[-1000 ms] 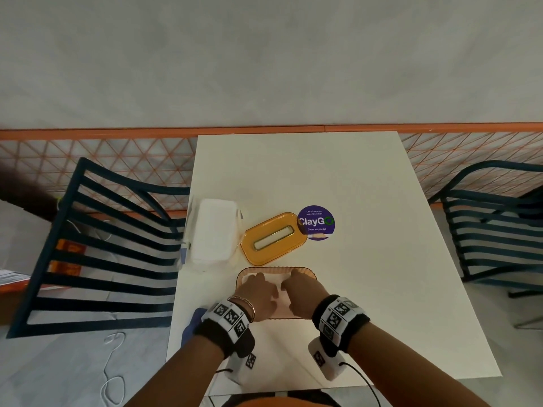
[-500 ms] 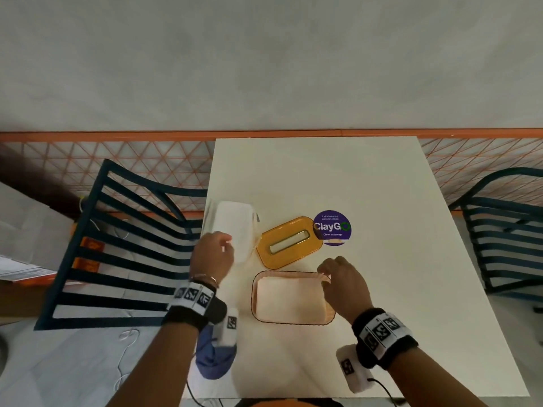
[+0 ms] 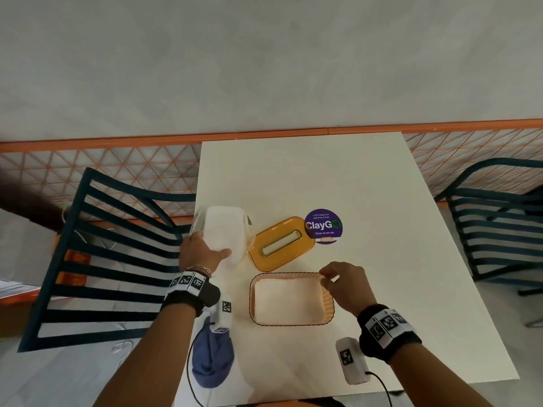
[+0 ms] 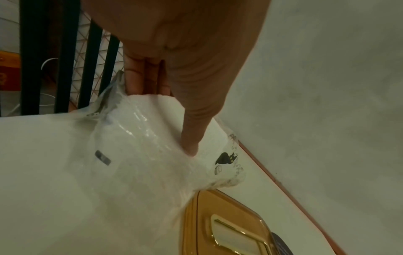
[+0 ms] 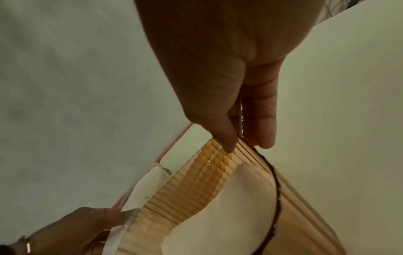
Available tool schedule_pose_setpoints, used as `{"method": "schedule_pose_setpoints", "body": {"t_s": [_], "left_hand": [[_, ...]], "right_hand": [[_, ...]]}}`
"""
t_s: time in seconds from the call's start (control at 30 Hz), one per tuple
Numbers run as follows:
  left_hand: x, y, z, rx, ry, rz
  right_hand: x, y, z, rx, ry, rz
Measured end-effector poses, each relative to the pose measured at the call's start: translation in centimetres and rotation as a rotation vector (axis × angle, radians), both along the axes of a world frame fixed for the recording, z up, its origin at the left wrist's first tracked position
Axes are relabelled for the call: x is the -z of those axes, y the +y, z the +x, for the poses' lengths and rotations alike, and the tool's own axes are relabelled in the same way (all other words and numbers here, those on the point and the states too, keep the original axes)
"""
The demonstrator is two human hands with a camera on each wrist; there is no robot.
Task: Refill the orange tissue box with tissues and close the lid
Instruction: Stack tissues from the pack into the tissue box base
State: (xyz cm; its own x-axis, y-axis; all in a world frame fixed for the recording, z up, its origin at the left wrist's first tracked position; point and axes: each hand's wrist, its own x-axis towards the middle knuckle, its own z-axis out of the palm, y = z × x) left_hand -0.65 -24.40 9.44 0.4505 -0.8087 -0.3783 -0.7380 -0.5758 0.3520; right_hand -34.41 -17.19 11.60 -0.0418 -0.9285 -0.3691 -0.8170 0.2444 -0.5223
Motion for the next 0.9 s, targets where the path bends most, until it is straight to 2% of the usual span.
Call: {"method": "schedule_pose_setpoints", "body": {"t_s": [0.1,0.2,0.3,0.4,0.5,0.57,0.63,0.73,0.8,0.83,0.9], "left_hand": [[-0.1,-0.5,0.3,-0.022,-0.005,0.015],[0.0,-0.8,0.6,-0.068,0.089,0.076],[-0.1,-0.8,1.1,-0.154,0.257,0.082],[-1.2,-0.1,1.1,-0.253,0.501,-0.034],[-4.1,1.2,0.5,-0.228,0.684,-0.155],[-6.5,2.5,-0.1,-0.169,0.782,-0.193],[-8.8,4.0,-0.5,-0.105,0.903,-0.193],[-10.8,6.0,-1.1,0.002,1.081,-0.112],[-10.8,7.1,-1.8,0.046,1.165,-0.028],[-10.6,7.6,-2.2,0.040,1.196,0.006],[-9.5,8.5,-3.4,-0.008,1.214,0.033]], "right_hand": [[-0.1,-0.1,0.0,0.008,-0.003,0.016],[-0.4,-0.1,0.0,0.018,0.010,0.026],[-1.0,-0.3,-0.2,0.056,0.039,0.009],[-2.2,-0.7,-0.1,0.087,0.056,-0.022],[-4.1,-1.4,0.5,0.082,-0.040,-0.069],[-5.5,-1.8,1.3,0.046,-0.144,-0.070],[-6.9,-2.1,2.5,0.033,-0.340,0.028],[-7.9,-1.9,3.6,0.030,-0.801,0.364],[-7.7,-1.4,3.6,0.032,-1.135,0.595],[-7.5,-1.0,3.3,0.033,-1.238,0.667],[-6.8,-0.4,2.9,-0.058,-1.272,0.722]]}}
